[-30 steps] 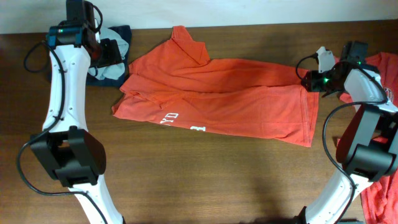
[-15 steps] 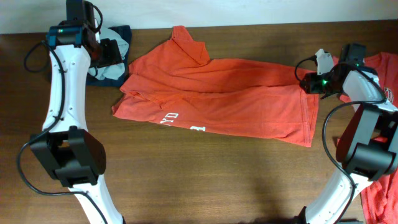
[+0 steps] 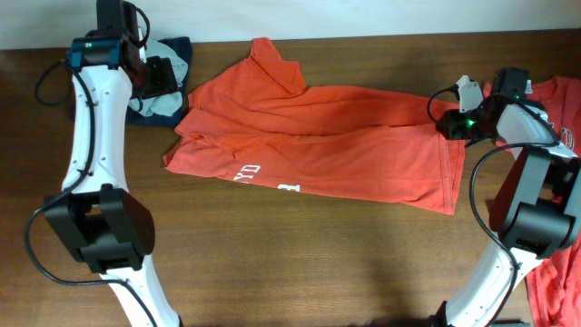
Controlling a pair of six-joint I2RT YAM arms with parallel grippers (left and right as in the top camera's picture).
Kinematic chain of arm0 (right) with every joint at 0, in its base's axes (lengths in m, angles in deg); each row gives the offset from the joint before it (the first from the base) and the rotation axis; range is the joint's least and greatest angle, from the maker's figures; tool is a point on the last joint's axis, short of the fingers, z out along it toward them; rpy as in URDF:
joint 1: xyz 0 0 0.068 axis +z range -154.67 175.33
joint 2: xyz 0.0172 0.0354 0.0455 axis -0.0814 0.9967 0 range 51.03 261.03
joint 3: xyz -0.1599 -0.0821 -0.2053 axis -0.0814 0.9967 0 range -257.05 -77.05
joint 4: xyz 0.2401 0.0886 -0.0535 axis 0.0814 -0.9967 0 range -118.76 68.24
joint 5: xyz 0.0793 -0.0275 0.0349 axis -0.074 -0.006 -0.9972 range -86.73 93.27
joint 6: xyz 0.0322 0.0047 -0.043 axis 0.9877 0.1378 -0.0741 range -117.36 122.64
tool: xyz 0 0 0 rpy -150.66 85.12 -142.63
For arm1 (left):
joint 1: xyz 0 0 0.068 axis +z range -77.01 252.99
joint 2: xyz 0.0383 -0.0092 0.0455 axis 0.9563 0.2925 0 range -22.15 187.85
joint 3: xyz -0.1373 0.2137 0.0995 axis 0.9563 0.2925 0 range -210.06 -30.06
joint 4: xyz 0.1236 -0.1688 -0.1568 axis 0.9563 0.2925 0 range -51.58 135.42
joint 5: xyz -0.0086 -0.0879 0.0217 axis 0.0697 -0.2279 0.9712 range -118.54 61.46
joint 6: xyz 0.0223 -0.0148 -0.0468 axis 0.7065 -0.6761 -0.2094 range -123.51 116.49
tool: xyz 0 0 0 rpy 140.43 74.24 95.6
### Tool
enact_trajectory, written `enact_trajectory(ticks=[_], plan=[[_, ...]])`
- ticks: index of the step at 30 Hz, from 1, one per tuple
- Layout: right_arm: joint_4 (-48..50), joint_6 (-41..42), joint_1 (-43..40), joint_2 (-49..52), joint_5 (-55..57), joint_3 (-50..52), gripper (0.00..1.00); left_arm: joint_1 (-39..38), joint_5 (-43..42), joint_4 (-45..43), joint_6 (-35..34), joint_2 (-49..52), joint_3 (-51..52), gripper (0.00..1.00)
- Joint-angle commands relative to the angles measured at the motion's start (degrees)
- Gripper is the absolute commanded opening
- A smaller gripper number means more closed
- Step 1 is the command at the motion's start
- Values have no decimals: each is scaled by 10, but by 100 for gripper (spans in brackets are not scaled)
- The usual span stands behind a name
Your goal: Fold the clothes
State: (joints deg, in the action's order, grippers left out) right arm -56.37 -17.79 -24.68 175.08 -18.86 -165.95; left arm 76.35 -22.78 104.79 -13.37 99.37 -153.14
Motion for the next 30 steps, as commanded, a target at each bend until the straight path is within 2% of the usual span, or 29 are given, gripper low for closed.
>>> enact_trajectory(ticks=[1,3,4,15,21,24,30], plan=[[1,-2,-3,2,-8,1,19,1,-4,0,5,7,5,87],[1,-2,-3,1,-8,1,7,1,-4,0,5,7,5,87],[0,-2,-3,0,-8,1,4,1,-4,0,5,7,5,87],[-25,-1,-4,-35,9,-1,4,0,-4,0,5,7,5,87],[-70,29,-4,-50,105,-1,4,0,-4,0,5,7,5,87],[-91,35,-4,-51,109,-3,4,1,-4,-2,5,7,5,87],[-94,98,-4,-53,187,-13,4,1,-4,-2,5,7,5,87]])
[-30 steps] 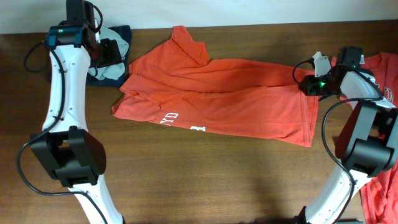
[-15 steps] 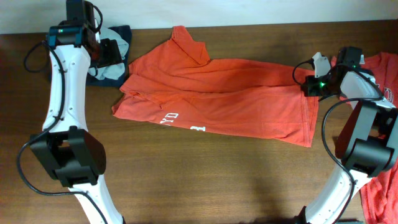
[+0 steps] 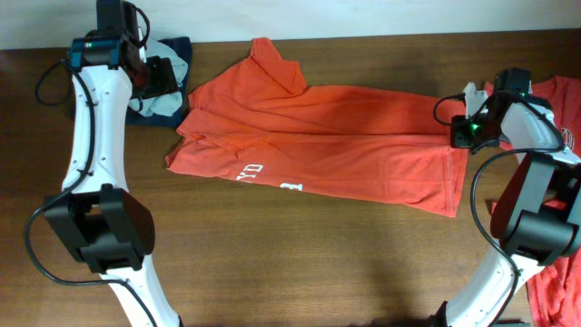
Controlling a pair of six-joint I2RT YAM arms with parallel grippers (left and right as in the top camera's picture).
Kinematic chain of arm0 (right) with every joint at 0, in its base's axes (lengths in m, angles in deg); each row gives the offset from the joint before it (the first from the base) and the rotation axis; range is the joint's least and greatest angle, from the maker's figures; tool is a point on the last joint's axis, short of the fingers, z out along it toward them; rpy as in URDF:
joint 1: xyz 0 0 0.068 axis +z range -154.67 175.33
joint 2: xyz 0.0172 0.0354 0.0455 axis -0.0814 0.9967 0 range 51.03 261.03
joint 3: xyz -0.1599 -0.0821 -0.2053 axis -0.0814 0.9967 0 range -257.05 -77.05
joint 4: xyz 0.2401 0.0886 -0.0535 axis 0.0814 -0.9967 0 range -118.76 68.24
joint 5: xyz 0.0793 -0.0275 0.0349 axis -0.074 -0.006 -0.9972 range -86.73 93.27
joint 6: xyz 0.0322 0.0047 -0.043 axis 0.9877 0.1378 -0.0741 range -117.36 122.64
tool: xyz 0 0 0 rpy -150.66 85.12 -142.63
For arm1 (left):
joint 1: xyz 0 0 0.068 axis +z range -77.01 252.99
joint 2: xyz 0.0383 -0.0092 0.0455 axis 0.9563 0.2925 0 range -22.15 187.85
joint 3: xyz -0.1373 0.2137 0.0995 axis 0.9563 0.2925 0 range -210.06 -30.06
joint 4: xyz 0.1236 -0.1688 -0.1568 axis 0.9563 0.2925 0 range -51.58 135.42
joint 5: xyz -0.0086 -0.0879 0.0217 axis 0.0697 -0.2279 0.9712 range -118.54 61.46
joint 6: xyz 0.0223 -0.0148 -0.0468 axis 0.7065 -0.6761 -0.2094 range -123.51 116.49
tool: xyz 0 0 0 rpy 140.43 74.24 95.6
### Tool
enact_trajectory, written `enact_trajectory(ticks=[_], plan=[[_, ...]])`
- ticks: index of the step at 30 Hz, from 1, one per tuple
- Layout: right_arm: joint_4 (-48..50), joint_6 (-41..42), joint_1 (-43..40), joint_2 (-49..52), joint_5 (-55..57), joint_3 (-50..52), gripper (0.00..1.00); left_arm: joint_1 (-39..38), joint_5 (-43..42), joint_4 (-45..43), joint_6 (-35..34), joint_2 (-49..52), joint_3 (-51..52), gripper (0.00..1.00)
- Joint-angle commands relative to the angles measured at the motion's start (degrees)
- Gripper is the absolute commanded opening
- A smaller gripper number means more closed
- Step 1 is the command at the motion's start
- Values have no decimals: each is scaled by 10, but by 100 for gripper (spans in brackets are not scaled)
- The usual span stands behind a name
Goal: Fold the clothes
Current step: 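Pull the right sleeve rightward with the right gripper to flatten the shirt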
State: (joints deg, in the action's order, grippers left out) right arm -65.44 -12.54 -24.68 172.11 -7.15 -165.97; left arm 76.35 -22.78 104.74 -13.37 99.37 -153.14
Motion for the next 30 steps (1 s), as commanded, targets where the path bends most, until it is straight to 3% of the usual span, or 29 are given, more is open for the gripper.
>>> enact_trajectory(ticks=[1,9,14,16,17,19,20,25,30], plan=[[-6,55,-4,-23,85,-16,4,1,-4,-1,5,7,5,87],[-37,139,-4,-23,201,-28,4,1,-4,-5,5,7,5,87],[-30,142,-4,-23,224,-28,4,1,-6,-10,5,11,5,87],[-28,142,-4,-23,236,-28,6,1,-18,-9,6,14,5,93],[-25,142,-4,-23,235,-28,14,1,-31,-9,6,15,5,95],[-21,142,-4,-23,232,-28,47,1,-53,-10,9,15,5,96],[-27,142,-3,-24,228,-32,53,0,-70,-10,24,16,5,96],[-125,153,-5,-44,175,-98,75,-5,-124,44,109,16,5,96],[-262,217,-27,-90,153,-138,79,-6,-124,139,176,16,5,99]])
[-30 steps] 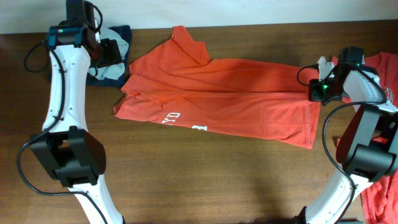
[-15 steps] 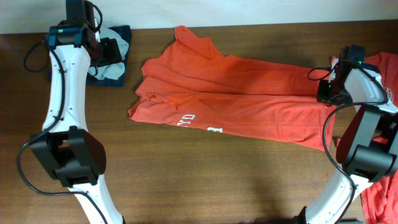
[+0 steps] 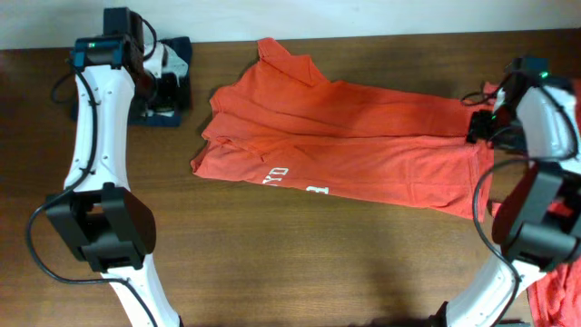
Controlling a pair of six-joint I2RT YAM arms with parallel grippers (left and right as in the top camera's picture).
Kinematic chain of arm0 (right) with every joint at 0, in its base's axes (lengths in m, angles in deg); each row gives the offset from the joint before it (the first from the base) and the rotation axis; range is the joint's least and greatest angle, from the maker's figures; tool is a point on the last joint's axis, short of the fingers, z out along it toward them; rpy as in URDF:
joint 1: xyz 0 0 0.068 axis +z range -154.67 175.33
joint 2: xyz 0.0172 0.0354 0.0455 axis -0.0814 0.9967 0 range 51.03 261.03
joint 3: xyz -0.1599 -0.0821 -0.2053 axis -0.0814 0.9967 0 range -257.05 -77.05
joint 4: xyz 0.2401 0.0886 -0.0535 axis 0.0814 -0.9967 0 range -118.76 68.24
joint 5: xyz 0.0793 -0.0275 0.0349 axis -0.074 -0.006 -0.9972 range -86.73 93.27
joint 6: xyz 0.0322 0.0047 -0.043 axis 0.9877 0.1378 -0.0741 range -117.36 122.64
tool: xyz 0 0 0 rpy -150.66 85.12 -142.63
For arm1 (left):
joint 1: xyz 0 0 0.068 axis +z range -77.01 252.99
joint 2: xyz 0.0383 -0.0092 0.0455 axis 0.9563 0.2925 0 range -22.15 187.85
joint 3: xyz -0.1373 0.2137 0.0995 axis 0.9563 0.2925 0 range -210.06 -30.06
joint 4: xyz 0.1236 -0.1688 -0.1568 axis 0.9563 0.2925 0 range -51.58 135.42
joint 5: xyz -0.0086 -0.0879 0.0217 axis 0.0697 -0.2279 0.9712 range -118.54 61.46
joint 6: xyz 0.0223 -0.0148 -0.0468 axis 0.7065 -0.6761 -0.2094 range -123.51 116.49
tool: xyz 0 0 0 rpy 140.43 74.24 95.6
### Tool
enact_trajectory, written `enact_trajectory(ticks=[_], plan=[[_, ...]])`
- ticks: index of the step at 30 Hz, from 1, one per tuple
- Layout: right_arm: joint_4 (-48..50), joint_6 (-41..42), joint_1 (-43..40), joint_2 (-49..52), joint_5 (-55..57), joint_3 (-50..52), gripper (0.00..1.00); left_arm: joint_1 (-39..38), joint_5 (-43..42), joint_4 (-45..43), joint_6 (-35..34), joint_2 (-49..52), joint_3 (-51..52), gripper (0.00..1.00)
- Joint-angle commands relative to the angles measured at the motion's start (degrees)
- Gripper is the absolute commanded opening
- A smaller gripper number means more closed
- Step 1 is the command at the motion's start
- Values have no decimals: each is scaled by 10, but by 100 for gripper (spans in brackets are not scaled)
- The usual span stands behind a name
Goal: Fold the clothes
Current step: 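Pull the right sleeve rightward with the right gripper to flatten the shirt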
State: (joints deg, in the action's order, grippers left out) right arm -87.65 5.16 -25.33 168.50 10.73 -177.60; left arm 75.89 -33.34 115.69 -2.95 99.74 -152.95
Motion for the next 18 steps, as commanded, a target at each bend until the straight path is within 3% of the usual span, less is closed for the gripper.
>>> enact_trajectory(ticks=[1,6,12,18], plan=[[-61,41,-26,-60,-36,-22,79,-1,-19,39,82,12,3,99],[-121,101,-54,-78,-51,-14,83,-1,-19,31,88,12,3,99],[-127,99,-63,-82,-84,19,85,-1,-26,16,88,17,3,99],[-69,32,-59,-81,-169,64,88,-7,-169,-105,63,45,3,99]])
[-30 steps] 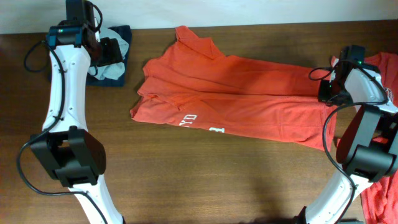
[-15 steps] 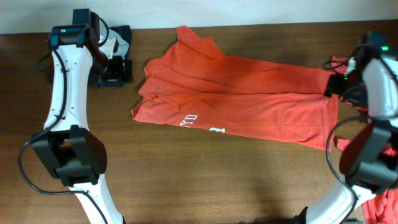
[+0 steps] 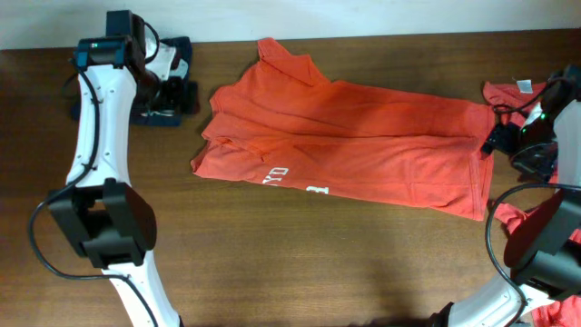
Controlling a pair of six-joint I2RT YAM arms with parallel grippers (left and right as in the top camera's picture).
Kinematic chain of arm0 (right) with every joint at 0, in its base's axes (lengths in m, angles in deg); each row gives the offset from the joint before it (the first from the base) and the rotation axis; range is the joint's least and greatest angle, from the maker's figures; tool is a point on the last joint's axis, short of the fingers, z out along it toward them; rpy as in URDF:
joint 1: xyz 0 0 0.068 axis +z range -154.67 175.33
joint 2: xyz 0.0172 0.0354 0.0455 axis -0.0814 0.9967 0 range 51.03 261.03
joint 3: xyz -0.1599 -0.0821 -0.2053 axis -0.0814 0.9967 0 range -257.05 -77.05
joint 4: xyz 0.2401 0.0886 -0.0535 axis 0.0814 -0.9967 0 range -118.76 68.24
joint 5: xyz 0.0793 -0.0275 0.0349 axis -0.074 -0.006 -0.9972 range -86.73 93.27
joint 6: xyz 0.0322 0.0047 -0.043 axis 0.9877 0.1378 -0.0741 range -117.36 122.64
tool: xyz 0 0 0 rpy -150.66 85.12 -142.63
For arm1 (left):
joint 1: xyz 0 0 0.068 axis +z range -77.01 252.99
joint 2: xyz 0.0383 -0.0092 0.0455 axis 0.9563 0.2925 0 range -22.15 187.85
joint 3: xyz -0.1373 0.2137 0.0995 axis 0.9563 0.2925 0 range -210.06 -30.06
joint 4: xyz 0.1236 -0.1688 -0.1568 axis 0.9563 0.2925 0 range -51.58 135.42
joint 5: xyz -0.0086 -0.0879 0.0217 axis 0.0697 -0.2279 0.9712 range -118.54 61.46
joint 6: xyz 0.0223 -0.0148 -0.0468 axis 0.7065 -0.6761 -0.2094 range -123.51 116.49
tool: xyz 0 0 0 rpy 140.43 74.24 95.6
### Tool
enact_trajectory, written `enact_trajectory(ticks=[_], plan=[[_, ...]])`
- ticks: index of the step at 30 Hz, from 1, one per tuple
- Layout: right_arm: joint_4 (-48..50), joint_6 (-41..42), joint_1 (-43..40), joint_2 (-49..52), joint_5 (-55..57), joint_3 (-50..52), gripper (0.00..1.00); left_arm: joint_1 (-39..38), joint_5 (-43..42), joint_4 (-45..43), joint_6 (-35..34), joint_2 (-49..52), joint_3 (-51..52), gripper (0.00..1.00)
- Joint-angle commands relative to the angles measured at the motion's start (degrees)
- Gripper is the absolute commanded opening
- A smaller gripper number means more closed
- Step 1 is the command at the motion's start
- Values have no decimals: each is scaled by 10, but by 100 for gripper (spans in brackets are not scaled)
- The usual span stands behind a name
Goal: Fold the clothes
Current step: 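Pull the right sleeve rightward with the right gripper to flatten the shirt, then move the left gripper to the shirt's top-left shoulder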
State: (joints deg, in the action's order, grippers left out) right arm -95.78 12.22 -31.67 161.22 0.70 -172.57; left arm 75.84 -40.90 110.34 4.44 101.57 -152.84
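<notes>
An orange T-shirt [image 3: 354, 145] lies spread flat across the middle of the table, with white lettering near its front hem. Its collar end points to the back left. My right gripper [image 3: 497, 141] sits just off the shirt's right edge. Its fingers look parted with no cloth in them. My left gripper [image 3: 180, 94] hovers over a folded dark garment [image 3: 150, 116] at the back left, apart from the orange shirt. Whether its fingers are open or shut does not show from above.
More orange clothing [image 3: 508, 91] lies at the right table edge behind the right arm, and another piece [image 3: 549, 291] lies at the front right. The wooden table [image 3: 300, 263] stretches in front of the shirt. The left arm's base stands at the front left.
My right gripper has moved right and slightly forward, off the shirt's right edge. The shirt lies where it was. The left gripper has shifted a little to the right over the dark garment.
My right gripper was on the shirt's right end, with the shirt's left edge close to the dark garment. Later the gripper was farther right. By the last earlier moment the whole shirt lay farther right and flatter. Now the gripper is off it.
</notes>
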Motion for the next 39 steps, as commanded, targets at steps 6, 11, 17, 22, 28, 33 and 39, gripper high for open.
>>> enact_trajectory(ticks=[6,11,17,22,28,33,39], plan=[[8,-79,46,-9,-89,14,93,-53,-61,-135,-23,50,2,99],[23,-79,89,-9,-88,14,94,-104,31,-167,-23,102,2,95],[27,-79,119,-9,-88,15,95,-135,79,-210,-23,165,2,70],[28,-79,120,-9,-88,23,95,-134,84,-232,-23,201,2,70],[28,-79,120,-9,-88,24,96,-135,151,-170,-40,220,2,64],[28,-79,120,-9,-88,24,96,-134,218,-65,-98,220,2,50],[23,-79,120,-9,-88,24,97,-128,227,14,-188,220,2,50]])
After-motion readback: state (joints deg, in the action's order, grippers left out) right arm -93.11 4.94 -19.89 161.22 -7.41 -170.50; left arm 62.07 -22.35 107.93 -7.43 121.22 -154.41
